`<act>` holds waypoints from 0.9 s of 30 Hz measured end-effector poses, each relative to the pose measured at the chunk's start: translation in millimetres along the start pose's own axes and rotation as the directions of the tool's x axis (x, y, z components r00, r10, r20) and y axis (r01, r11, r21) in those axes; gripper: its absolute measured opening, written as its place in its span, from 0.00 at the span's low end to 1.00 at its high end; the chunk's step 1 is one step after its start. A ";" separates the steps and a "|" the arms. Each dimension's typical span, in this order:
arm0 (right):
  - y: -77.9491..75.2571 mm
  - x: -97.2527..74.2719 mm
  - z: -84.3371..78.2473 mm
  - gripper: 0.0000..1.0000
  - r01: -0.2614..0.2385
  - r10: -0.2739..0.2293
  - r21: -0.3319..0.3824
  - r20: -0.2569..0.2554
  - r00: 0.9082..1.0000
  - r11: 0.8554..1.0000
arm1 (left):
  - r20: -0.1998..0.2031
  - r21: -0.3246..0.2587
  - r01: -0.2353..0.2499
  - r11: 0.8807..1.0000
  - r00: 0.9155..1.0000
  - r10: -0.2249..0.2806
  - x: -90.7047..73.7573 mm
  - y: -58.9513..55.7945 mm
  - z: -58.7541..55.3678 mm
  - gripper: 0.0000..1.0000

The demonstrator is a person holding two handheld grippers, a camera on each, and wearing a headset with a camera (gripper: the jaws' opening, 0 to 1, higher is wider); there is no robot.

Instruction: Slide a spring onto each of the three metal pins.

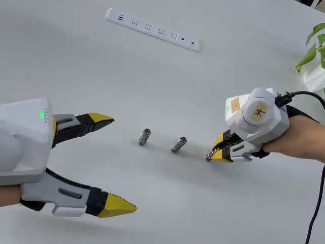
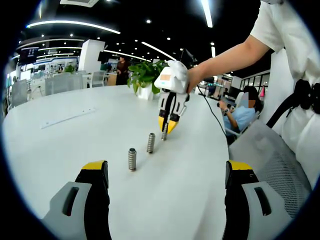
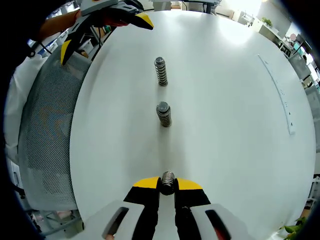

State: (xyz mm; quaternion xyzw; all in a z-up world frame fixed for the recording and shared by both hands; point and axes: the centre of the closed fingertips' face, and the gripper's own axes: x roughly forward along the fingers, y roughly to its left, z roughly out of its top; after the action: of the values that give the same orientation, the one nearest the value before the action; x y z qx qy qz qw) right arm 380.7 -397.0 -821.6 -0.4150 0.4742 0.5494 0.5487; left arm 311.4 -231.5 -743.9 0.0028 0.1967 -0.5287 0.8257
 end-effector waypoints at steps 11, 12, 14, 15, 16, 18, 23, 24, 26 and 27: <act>-1.6 0.8 0.0 0.11 0.003 -0.003 0.002 0.007 1.000 1.000 | -0.002 0.005 -0.001 1.000 1.000 0.001 -1.5 -0.2 0.8 0.96; -1.9 0.3 0.0 0.11 0.004 -0.004 0.004 0.009 1.000 1.000 | -0.003 0.005 -0.001 1.000 1.000 0.001 -1.5 -0.5 0.8 0.96; -1.1 -1.2 0.8 0.12 0.004 -0.004 0.007 0.015 1.000 1.000 | -0.005 0.008 0.000 1.000 1.000 0.000 -1.5 -0.9 0.9 0.96; -0.8 -2.5 1.4 0.13 0.006 -0.007 0.007 0.018 1.000 1.000 | -0.005 0.007 0.000 1.000 1.000 0.000 -1.6 -1.0 1.1 0.96; -0.9 -3.6 1.6 0.13 0.009 -0.009 0.008 0.020 1.000 1.000 | -0.005 0.007 0.000 1.000 1.000 0.000 -1.6 -1.2 1.4 0.96; -0.6 -7.3 3.4 0.15 0.014 -0.015 0.013 0.033 0.999 1.000 | -0.006 0.012 0.001 1.000 1.000 0.000 -1.6 -1.7 2.1 0.96; -1.2 -13.2 3.5 0.18 0.032 -0.034 0.029 0.054 0.998 0.999 | -0.012 0.017 0.002 1.000 1.000 -0.002 -2.0 -2.6 2.7 0.97; -1.8 -14.3 3.3 0.18 0.037 -0.039 0.037 0.065 0.997 0.999 | -0.013 0.019 0.002 1.000 1.000 -0.002 -2.3 -3.0 3.4 0.97; -2.3 -19.8 3.1 0.19 0.045 -0.049 0.048 0.080 0.996 0.998 | -0.016 0.024 0.004 1.000 1.000 -0.003 -2.6 -3.5 4.2 0.97; -1.4 -24.1 4.9 0.20 0.048 -0.053 0.052 0.088 0.995 0.997 | -0.018 0.025 0.004 1.000 1.000 -0.004 -2.7 -3.7 4.3 0.97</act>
State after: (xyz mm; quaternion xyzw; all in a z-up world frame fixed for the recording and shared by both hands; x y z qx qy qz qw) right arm 383.7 -397.3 -797.2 -0.3880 0.4523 0.5413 0.5933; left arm 308.6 -231.7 -738.3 0.0176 0.1976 -0.5327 0.8227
